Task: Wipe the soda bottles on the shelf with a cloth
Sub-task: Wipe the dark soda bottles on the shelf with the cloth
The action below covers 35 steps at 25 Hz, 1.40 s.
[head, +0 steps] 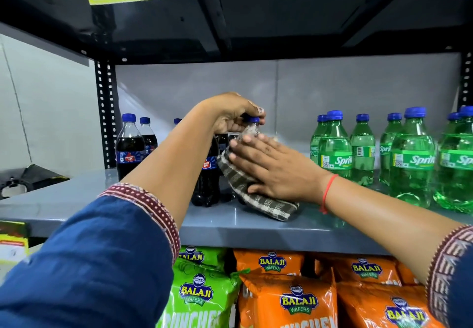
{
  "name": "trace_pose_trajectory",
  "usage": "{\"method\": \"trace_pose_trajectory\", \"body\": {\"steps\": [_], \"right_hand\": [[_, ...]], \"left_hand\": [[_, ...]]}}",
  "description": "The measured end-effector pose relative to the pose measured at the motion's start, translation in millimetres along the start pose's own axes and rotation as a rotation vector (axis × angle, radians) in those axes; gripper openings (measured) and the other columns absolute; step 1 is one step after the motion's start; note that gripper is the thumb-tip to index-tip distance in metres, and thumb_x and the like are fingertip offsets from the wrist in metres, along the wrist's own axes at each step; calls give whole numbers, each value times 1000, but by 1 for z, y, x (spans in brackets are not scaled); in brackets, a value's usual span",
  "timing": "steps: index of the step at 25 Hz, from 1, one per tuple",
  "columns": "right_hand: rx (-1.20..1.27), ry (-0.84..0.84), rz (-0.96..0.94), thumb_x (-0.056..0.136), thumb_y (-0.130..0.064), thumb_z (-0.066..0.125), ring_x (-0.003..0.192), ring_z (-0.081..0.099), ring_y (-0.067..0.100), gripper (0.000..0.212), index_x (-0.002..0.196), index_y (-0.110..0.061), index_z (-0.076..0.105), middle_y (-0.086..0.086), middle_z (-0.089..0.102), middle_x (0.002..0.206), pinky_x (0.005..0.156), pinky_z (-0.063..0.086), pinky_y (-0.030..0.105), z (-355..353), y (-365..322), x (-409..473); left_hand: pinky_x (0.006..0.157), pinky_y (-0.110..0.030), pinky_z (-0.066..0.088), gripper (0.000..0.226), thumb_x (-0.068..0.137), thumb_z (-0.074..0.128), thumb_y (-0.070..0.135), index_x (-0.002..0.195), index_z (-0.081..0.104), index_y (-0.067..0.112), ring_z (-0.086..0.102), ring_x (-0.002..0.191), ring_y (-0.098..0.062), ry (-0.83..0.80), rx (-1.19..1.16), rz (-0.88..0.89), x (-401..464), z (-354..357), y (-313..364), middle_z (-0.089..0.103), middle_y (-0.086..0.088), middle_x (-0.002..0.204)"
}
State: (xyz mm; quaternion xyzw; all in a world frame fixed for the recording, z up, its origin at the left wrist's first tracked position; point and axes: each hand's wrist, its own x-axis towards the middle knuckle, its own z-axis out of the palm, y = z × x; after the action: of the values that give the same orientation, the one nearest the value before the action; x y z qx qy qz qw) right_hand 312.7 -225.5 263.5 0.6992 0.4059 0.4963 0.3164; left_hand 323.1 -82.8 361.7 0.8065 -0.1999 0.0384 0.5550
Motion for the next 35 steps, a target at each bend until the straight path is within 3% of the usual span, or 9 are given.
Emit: {"method": "trace_pose_trajectory", "body": {"steps": [6,10,13,17,20,23,26,31,35], "right_hand": [[-26,7,-67,89,-51,32,133,35,28,63,136,-9,38,9,43,143,110,23,45,6,-2,-1],[30,18,-32,89,-51,33,134,33,29,64,137,-10,37,10,42,143,109,27,47,8,-1,-2],[59,44,20,88,-48,36,131,37,30,60,134,-10,41,10,46,141,107,32,46,7,-1,-2],[222,73,10,90,-25,43,124,48,31,38,121,-9,57,9,59,128,103,38,47,4,-15,0],[485,-33,3,88,-8,46,117,55,31,26,102,-4,67,13,69,113,87,53,47,-4,-24,4],[511,-143,72,90,-4,50,128,43,28,25,111,-5,63,13,61,126,99,43,46,-8,-24,2],[364,-149,26,95,-10,43,138,26,28,36,131,-8,45,11,42,144,114,17,39,-7,-11,2],[291,81,226,87,-3,54,126,45,36,37,124,-9,55,14,53,134,105,36,46,-9,-5,-5],[405,-114,179,91,-20,50,142,12,26,41,132,-20,45,4,27,152,115,9,43,0,-17,-7]], "left_hand": [[78,-23,50,15,87,49,9,80,63,7,62,76,-10,-48,-65,-73,5,-4,0,70,-1,71],[77,-22,50,16,87,49,9,81,63,6,62,77,-11,-53,-65,-93,6,-4,0,69,-2,76],[76,-20,50,16,87,49,11,82,64,7,61,76,-9,-65,-61,-94,6,-4,0,72,2,63],[77,-23,51,15,86,50,9,81,63,6,64,74,-11,-50,-71,-92,10,-3,-2,72,2,59],[71,-23,54,13,86,50,7,82,63,6,67,69,-9,-46,-95,-100,12,-5,-2,73,1,60],[68,-23,56,12,85,52,6,87,63,5,70,67,-10,-54,-97,-106,12,-4,2,74,-1,65],[66,-22,55,13,86,51,6,90,63,4,70,61,-9,-54,-101,-109,10,-6,0,74,-1,65],[72,-21,54,15,86,51,10,88,64,5,69,65,-7,-80,-40,-93,7,-4,1,74,2,65],[70,-22,55,15,86,52,8,91,64,2,70,63,-9,-69,-80,-83,7,-4,0,74,-2,68]]}}
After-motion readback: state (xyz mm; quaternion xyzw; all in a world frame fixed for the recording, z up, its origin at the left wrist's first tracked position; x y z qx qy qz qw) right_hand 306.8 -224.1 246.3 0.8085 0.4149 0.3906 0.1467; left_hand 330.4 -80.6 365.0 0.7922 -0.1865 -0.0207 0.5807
